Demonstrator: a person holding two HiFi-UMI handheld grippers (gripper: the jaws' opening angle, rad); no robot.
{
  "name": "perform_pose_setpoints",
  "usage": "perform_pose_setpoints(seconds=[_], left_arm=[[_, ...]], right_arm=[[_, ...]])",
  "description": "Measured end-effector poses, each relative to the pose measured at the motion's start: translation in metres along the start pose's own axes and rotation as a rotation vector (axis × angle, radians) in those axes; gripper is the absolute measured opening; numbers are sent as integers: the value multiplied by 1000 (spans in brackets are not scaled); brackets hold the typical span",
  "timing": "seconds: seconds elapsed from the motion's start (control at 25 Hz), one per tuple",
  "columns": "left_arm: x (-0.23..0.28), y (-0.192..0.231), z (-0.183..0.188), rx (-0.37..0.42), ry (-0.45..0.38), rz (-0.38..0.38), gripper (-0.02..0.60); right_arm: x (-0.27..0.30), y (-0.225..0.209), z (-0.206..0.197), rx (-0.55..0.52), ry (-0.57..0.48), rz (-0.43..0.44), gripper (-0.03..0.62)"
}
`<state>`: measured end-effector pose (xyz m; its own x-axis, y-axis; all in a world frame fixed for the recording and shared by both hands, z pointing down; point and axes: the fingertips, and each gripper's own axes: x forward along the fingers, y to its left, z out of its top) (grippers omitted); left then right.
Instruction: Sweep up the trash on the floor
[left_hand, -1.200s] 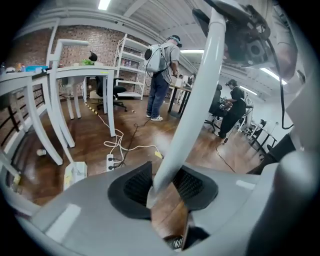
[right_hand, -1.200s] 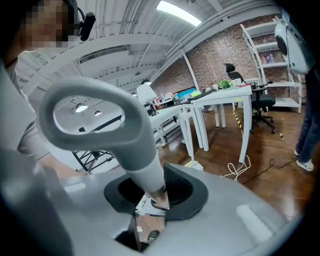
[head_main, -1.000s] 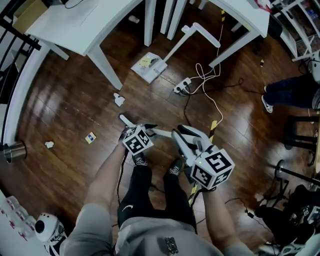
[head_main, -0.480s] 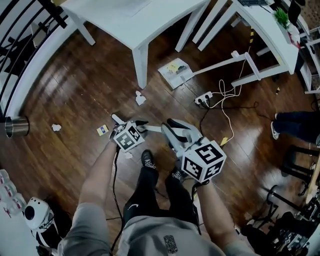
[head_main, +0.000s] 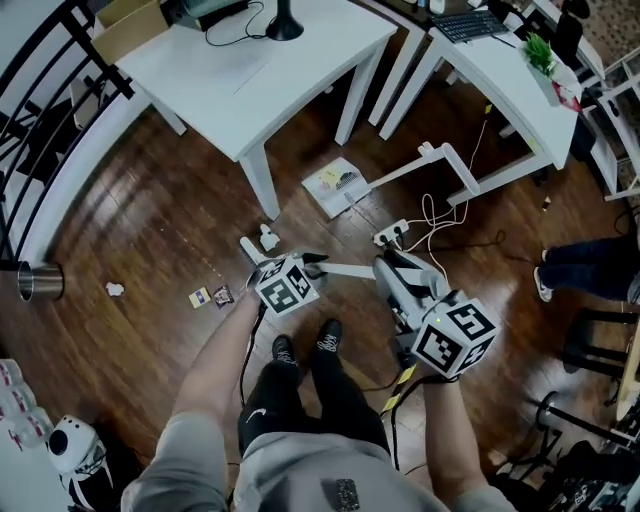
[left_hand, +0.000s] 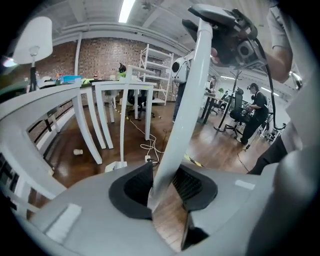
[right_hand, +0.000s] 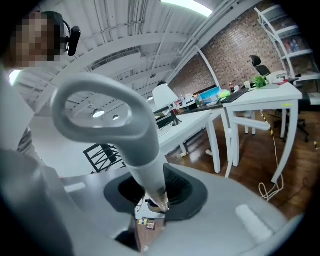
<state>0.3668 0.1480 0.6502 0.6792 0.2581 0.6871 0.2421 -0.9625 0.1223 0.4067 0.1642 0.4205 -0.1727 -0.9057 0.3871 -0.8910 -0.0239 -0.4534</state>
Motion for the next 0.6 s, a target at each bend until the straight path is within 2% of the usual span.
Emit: perform_pose_setpoints(seconds=[0.16, 0.28, 0.4, 0.6], left_arm=[[33, 3, 51, 35, -27, -25, 121], [57, 12, 63, 42, -35, -47, 121], [73, 30, 52, 21, -36, -71, 123], [78, 57, 5, -51, -24, -73, 124]], right_arm=[[-20, -24, 28, -65, -20, -56, 81], [-13, -38, 32, -105, -18, -92, 83], [12, -54, 26, -102, -2, -116, 81], [62, -66, 3, -39, 57, -118, 81]])
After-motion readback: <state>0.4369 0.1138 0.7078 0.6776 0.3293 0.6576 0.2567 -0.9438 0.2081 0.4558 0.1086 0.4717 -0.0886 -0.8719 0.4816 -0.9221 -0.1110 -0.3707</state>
